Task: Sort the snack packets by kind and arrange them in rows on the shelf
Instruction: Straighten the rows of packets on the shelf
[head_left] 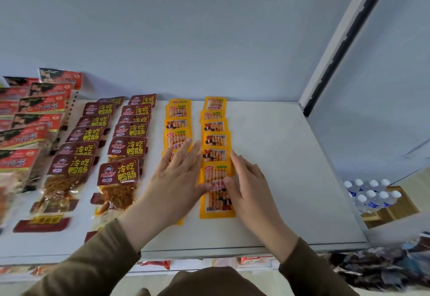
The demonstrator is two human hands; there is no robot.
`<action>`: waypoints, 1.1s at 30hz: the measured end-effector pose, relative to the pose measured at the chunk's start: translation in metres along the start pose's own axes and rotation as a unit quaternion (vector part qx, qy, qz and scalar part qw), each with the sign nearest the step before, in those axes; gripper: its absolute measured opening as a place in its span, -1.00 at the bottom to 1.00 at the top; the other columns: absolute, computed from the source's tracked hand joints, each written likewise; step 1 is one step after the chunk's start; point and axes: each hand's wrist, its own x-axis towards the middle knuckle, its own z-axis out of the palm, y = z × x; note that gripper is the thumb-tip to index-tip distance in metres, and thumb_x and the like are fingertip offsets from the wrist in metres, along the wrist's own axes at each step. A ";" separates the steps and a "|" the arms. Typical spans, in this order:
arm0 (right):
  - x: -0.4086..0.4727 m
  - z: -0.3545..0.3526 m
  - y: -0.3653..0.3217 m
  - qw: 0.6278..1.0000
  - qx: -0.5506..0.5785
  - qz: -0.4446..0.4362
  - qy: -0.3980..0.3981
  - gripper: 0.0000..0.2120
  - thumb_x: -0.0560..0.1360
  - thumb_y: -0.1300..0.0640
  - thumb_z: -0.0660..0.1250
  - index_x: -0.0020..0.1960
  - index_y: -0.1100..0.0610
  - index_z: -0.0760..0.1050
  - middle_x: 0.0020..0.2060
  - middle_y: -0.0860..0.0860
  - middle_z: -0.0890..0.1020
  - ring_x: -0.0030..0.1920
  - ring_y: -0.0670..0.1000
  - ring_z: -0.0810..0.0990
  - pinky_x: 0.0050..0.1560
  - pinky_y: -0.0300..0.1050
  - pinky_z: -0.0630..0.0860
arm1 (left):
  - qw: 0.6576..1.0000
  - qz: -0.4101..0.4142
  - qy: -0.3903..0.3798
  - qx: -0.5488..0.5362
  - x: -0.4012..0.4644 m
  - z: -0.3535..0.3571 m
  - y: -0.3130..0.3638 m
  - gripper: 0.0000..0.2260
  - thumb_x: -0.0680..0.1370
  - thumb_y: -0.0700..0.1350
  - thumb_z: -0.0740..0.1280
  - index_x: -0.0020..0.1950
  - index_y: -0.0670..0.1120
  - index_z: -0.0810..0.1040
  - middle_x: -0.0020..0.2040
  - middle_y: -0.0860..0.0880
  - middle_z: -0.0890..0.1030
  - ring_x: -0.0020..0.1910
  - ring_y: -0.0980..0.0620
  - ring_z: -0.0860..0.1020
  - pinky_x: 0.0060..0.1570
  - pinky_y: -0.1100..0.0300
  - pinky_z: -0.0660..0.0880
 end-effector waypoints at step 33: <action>0.181 -0.002 -0.001 0.997 0.015 0.048 0.066 -0.60 0.71 0.06 -0.03 0.48 0.03 0.35 0.27 0.03 0.59 0.33 0.12 0.48 0.42 0.16 0.31 | 0.991 -0.104 0.001 -0.087 0.148 -0.023 -0.052 -0.54 0.71 0.04 0.04 0.59 -0.08 0.28 0.67 -0.13 0.02 0.65 -0.15 -0.15 0.60 -0.17 -0.14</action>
